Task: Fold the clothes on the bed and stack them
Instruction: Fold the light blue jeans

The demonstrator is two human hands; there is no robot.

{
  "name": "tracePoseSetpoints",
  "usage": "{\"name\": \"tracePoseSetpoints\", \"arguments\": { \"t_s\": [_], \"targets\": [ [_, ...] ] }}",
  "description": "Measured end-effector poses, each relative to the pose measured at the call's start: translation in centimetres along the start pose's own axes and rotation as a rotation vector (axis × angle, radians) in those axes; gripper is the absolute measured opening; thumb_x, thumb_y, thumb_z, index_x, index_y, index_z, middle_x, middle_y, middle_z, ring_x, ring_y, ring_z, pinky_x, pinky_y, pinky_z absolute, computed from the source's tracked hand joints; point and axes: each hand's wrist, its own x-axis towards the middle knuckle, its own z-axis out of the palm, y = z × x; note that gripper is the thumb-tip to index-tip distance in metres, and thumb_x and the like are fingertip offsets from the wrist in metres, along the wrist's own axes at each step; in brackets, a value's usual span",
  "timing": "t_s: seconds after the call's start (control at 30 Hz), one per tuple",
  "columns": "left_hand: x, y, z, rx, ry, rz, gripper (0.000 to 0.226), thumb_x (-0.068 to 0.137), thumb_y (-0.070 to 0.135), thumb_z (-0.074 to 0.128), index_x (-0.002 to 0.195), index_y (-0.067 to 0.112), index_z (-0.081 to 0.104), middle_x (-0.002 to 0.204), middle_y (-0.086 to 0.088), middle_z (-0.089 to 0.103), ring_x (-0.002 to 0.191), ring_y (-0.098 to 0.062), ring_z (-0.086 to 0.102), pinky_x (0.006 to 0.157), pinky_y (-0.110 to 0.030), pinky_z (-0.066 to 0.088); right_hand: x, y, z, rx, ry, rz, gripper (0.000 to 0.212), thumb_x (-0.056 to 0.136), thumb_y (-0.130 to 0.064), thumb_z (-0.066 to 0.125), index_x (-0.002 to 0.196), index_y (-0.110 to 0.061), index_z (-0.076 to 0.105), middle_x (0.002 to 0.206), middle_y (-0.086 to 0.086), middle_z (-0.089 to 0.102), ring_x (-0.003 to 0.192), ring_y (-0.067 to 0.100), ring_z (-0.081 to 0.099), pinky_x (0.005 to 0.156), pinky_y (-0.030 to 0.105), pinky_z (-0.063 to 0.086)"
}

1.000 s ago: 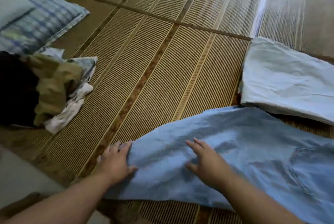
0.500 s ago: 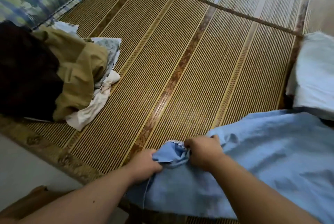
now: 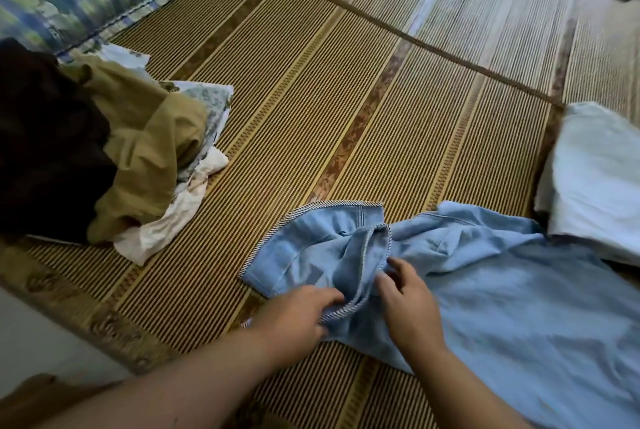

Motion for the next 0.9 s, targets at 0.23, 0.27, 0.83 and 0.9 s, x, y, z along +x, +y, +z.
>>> {"name": "tracePoseSetpoints", "arguments": {
  "t_s": [0.23, 0.27, 0.83, 0.9],
  "targets": [
    [1.1, 1.6, 2.9, -0.119, 0.105, 0.097, 0.037, 0.084, 0.038, 0.06, 0.12, 0.029, 0.061, 0.118, 0.006, 0.062, 0.111, -0.013, 0.055, 0.094, -0.021, 0.039, 1.5, -0.8, 1.3, 0.293, 0.062, 0.237, 0.011, 0.075, -0.012, 0.07, 0.07, -0.011, 0.061, 0.067, 0.003, 0.067, 0.069, 0.027, 0.064, 0.073, 0.044, 0.055],
    [1.9, 1.5, 2.0, -0.135, 0.215, 0.073, 0.037, 0.083, 0.041, 0.06, 0.118, 0.028, 0.063, 0.116, 0.006, 0.063, 0.11, -0.012, 0.055, 0.093, -0.02, 0.039, 1.7, -0.7, 0.5, 0.308, 0.093, 0.207, 0.009, 0.076, -0.009, 0.068, 0.069, -0.01, 0.062, 0.066, 0.004, 0.068, 0.071, 0.029, 0.065, 0.073, 0.045, 0.055],
    [13.2, -1.6, -9.4, -0.66, 0.435, -0.329, 0.026, 0.093, 0.027, 0.056, 0.115, 0.013, 0.059, 0.108, -0.01, 0.064, 0.092, -0.024, 0.058, 0.074, -0.03, 0.047, 1.9, -4.6, -7.3, 0.824, -0.008, 0.083, 0.036, 0.083, 0.005, 0.048, 0.075, -0.02, 0.072, 0.076, 0.011, 0.072, 0.064, 0.024, 0.068, 0.053, 0.034, 0.057],
    [12.4, -3.7, -11.0, -1.025, 0.548, -0.406, 0.029, 0.092, 0.026, 0.059, 0.118, 0.016, 0.056, 0.114, -0.014, 0.065, 0.103, -0.032, 0.061, 0.092, -0.048, 0.05, 2.3, -5.6, -7.4, 0.944, -0.025, 0.139, 0.031, 0.085, 0.004, 0.047, 0.082, -0.015, 0.071, 0.078, 0.015, 0.072, 0.063, 0.028, 0.068, 0.054, 0.039, 0.058]
  ]
}}
